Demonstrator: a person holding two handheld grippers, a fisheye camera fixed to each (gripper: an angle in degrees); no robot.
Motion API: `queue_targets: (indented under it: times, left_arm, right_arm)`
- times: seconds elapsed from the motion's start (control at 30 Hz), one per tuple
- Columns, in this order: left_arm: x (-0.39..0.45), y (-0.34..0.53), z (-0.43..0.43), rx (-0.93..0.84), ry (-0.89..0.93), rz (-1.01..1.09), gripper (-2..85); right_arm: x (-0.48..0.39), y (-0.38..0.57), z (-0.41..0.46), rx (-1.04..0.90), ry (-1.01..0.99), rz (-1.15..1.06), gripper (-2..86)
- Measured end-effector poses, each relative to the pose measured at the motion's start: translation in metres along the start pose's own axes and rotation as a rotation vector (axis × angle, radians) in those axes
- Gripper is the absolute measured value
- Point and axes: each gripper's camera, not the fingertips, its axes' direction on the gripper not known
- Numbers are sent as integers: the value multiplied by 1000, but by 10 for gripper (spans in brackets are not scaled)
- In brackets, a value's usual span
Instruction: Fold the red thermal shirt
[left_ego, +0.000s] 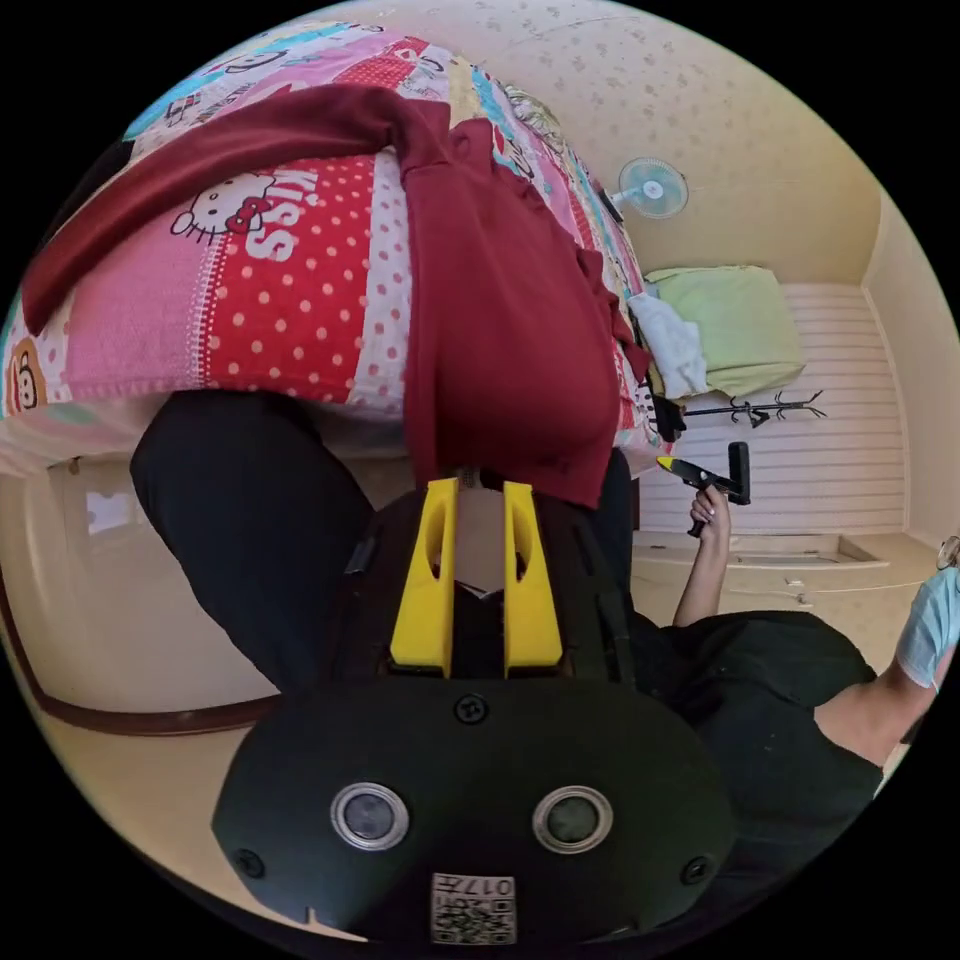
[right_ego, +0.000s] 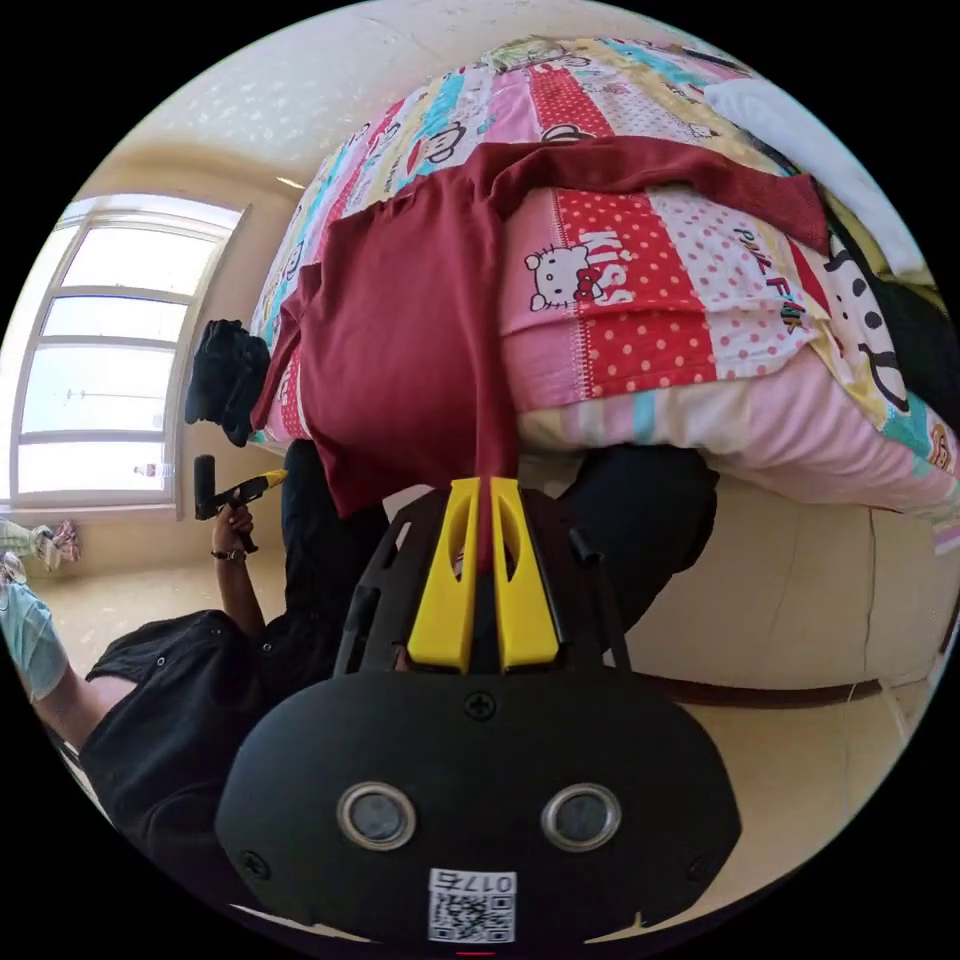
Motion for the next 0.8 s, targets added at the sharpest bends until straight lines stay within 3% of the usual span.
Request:
queue_targets:
  times: [0.17, 0.37, 0.47, 0.8]
  left_arm:
    - [52, -51, 1, -19, -154, 132, 77]
    - [88, -129, 44, -39, -177, 245, 66]
    - [74, -157, 96, -145, -306, 196, 35]
    - [87, -132, 99, 37, -346, 187, -3]
  right_arm:
    - [61, -10, -57, 333, -187, 96, 81]
    - [165, -29, -67, 662, -374, 390, 117]
    - [194, -42, -46, 711, -359, 537, 127]
    - [247, -80, 7, 761, -287, 771, 123]
